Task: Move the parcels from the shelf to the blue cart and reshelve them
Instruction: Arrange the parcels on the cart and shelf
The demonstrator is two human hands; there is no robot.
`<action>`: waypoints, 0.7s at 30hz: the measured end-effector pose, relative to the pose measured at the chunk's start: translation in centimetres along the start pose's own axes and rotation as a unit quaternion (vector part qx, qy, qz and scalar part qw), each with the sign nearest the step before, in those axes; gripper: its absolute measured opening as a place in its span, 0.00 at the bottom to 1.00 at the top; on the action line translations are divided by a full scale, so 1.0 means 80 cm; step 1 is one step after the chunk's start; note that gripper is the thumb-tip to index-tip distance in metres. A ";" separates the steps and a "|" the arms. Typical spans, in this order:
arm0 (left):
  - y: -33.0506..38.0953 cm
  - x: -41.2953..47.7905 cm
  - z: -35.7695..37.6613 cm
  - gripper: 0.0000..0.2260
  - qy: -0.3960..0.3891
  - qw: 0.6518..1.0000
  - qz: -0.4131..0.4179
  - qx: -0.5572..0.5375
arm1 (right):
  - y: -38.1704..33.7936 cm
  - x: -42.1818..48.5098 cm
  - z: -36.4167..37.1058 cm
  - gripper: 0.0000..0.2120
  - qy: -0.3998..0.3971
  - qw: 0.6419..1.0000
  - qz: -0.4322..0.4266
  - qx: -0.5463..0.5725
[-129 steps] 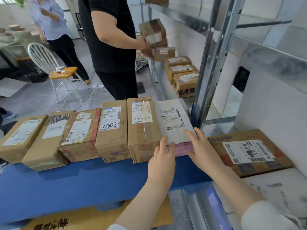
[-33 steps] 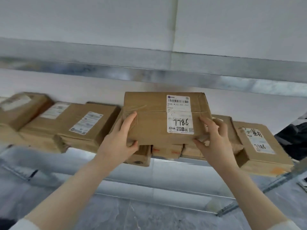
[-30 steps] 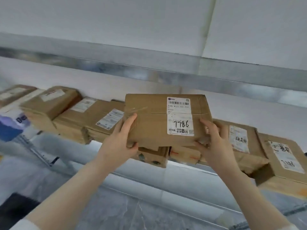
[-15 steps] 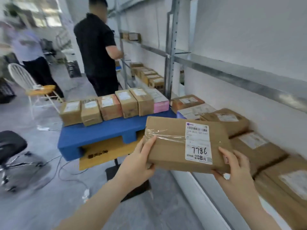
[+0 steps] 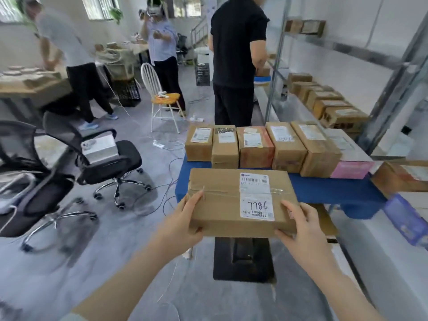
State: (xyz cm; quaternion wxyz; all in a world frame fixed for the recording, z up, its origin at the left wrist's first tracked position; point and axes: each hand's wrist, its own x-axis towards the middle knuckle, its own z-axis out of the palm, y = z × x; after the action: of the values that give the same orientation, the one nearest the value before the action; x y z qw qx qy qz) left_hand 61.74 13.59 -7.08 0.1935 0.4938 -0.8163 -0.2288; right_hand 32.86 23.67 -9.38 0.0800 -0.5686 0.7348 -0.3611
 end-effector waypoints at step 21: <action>-0.201 0.223 0.002 0.38 -0.053 0.995 -0.073 -0.047 | -0.002 0.204 0.216 0.35 -0.070 0.997 0.038 -0.012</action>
State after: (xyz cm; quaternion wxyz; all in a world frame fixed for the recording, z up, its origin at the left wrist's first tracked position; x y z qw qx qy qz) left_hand 65.35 -8.90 -14.69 0.1563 0.5296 -0.7754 -0.3063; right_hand 36.57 1.49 -17.05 0.1380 -0.5646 0.7530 -0.3085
